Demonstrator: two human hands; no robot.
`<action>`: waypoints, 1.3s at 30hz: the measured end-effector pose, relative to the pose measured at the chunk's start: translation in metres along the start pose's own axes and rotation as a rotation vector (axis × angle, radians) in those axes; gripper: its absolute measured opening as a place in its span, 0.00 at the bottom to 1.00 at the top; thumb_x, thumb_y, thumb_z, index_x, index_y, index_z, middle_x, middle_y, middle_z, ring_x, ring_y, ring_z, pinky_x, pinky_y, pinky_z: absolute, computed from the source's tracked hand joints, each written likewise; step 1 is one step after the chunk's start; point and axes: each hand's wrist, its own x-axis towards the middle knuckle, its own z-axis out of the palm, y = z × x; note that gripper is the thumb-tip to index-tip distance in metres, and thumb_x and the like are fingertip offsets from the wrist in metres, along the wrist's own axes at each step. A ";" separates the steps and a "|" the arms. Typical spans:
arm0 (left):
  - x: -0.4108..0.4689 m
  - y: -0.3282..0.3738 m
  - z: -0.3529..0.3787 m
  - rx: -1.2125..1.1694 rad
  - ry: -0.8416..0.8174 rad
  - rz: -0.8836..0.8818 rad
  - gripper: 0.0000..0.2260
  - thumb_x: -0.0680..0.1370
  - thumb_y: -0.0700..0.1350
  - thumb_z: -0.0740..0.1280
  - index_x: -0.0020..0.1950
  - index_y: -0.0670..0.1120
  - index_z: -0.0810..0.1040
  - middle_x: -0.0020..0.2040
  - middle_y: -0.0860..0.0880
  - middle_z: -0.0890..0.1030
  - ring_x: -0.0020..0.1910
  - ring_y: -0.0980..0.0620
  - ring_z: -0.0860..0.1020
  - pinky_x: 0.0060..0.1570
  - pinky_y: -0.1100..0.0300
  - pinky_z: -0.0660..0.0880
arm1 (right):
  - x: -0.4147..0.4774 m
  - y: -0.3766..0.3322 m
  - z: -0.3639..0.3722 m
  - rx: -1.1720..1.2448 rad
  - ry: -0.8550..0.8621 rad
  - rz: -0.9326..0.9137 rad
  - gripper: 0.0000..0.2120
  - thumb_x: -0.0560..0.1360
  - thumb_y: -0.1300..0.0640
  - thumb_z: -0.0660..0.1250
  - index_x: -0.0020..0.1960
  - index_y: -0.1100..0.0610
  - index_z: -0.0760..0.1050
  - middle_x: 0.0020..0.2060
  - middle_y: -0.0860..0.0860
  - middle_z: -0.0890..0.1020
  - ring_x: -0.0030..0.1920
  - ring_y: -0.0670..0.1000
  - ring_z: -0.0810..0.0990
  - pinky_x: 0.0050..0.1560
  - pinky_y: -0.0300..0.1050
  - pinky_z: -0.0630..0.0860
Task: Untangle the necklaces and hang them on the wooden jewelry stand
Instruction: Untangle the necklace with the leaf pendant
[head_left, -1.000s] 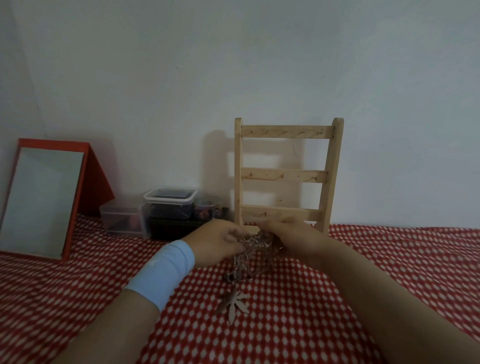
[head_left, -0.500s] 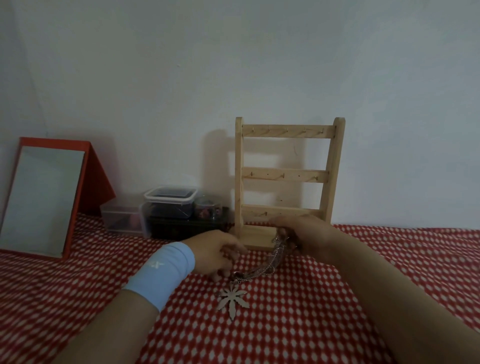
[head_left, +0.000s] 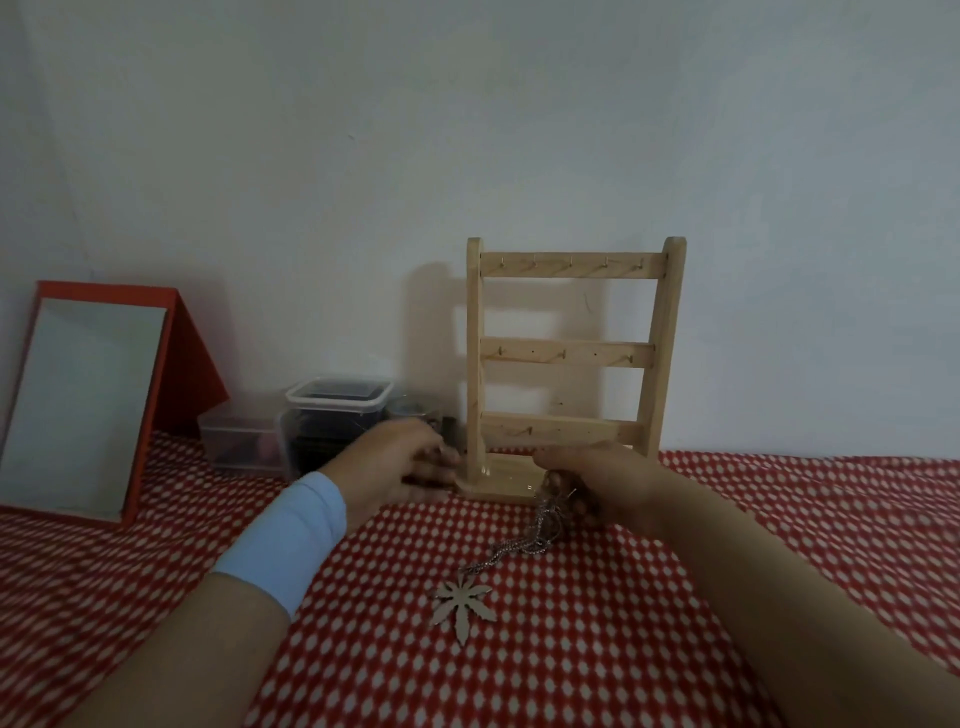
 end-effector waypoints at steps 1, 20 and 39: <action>0.000 0.003 -0.001 -0.204 0.003 0.024 0.07 0.82 0.41 0.59 0.53 0.40 0.76 0.46 0.42 0.82 0.44 0.46 0.82 0.48 0.50 0.80 | 0.000 0.001 0.002 0.008 0.006 0.001 0.19 0.79 0.47 0.69 0.33 0.53 0.76 0.30 0.48 0.79 0.31 0.48 0.72 0.34 0.41 0.71; -0.003 0.002 0.010 1.196 -0.105 0.307 0.09 0.76 0.49 0.71 0.55 0.52 0.84 0.55 0.56 0.82 0.54 0.60 0.78 0.61 0.64 0.72 | -0.004 -0.005 0.013 0.329 -0.175 -0.044 0.19 0.83 0.47 0.62 0.35 0.53 0.75 0.36 0.50 0.79 0.37 0.50 0.75 0.47 0.48 0.71; -0.003 0.004 0.003 0.766 -0.040 0.321 0.12 0.79 0.51 0.64 0.36 0.54 0.82 0.32 0.62 0.80 0.40 0.61 0.76 0.59 0.53 0.71 | -0.006 -0.006 0.025 -0.114 -0.055 -0.139 0.11 0.74 0.44 0.74 0.47 0.52 0.86 0.38 0.45 0.85 0.39 0.45 0.80 0.42 0.41 0.74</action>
